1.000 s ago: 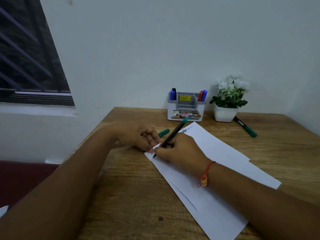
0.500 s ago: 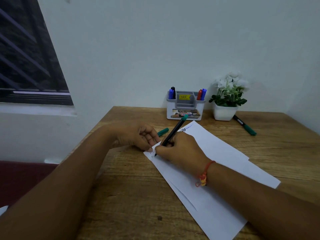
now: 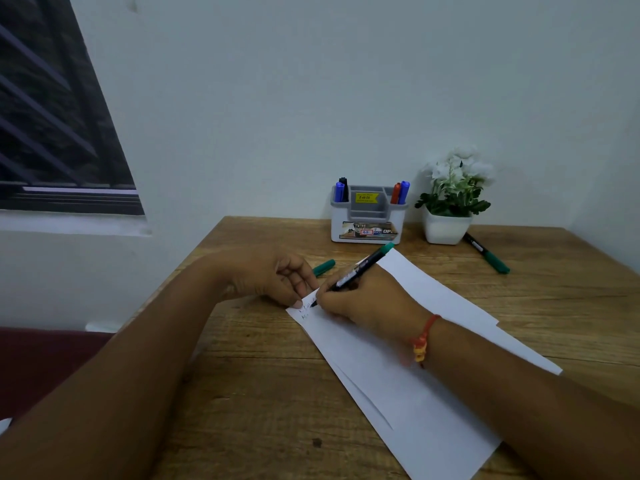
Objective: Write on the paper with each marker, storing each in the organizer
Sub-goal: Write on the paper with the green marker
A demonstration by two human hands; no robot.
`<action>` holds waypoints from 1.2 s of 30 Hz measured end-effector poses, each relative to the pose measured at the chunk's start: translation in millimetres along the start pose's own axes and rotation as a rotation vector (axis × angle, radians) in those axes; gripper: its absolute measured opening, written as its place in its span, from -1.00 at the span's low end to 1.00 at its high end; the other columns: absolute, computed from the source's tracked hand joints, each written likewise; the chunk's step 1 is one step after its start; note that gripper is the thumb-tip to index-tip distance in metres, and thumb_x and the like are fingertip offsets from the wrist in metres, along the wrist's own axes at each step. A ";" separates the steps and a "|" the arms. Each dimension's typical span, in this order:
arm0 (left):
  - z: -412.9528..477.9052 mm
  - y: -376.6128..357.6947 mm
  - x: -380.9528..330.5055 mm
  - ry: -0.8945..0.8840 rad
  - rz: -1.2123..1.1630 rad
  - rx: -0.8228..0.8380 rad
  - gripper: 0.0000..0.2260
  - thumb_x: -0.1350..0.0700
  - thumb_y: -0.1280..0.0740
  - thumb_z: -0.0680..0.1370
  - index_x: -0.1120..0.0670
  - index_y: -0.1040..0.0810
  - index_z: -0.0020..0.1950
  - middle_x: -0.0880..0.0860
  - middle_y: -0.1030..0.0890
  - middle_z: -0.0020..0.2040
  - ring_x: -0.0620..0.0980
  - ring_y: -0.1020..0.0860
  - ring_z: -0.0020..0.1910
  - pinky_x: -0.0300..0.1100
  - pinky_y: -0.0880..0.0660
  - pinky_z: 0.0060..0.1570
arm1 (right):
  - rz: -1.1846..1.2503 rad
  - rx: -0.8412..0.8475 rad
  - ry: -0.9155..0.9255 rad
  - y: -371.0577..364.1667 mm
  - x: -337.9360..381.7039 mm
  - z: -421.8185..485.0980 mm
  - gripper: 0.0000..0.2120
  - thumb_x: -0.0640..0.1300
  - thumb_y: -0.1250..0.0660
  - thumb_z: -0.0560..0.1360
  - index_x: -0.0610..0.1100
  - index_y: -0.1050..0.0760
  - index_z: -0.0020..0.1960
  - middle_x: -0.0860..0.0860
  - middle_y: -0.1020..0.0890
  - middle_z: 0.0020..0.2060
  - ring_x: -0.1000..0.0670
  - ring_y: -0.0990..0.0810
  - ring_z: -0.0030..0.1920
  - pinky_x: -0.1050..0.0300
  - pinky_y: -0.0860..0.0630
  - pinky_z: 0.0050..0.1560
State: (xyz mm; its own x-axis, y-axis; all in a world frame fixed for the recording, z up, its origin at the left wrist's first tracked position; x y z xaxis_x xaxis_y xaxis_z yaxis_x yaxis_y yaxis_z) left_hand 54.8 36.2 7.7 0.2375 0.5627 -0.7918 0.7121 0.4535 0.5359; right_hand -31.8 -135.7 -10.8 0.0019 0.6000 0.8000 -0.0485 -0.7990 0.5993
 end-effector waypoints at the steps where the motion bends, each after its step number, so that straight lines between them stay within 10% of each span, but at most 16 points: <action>1: 0.2 0.3 -0.4 0.004 0.008 -0.001 -0.66 0.39 -0.44 0.45 0.14 -0.59 0.18 0.07 -0.63 -0.05 -0.14 -0.60 -0.14 -0.31 -0.53 -0.12 | -0.037 0.013 0.002 0.5 -0.3 -0.2 -0.78 0.01 -0.43 0.41 -0.11 -0.69 -0.05 -0.02 -0.70 -0.20 0.10 -0.63 -0.19 0.08 -0.62 -0.08; 22: 2.4 -3.2 -1.3 0.002 0.034 -0.032 -0.65 0.23 -0.54 0.40 0.06 -0.62 0.15 0.00 -0.65 -0.11 -0.14 -0.60 -0.15 -0.29 -0.52 -0.13 | -0.050 -0.075 0.009 -4.8 1.6 -6.5 -0.65 -0.01 -0.50 0.42 -0.01 -0.45 -0.46 0.16 -0.52 -0.53 0.19 -0.48 -0.39 0.43 -0.28 -0.47; 36: 2.8 -3.0 -0.8 -0.015 0.034 -0.026 -0.67 0.26 -0.52 0.41 0.09 -0.61 0.15 0.02 -0.66 -0.12 -0.12 -0.61 -0.16 -0.25 -0.53 -0.13 | -0.080 -0.074 0.026 -4.7 4.7 -6.3 -0.70 0.03 -0.49 0.43 0.00 -0.46 -0.37 0.13 -0.52 -0.43 0.15 -0.49 -0.32 0.33 -0.28 -0.38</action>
State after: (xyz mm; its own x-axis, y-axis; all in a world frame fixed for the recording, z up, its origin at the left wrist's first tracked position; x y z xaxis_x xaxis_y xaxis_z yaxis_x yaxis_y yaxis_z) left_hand 54.4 32.5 5.9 0.2708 0.5679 -0.7773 0.6861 0.4525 0.5696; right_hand -37.9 -128.9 -10.0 -0.0168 0.6631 0.7484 -0.1225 -0.7442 0.6567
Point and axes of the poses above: each hand's wrist, its own z-axis towards the middle knuckle, its own y-axis out of the back of the hand, x = y × z, the point moved 2 cm from there along z, towards the middle knuckle
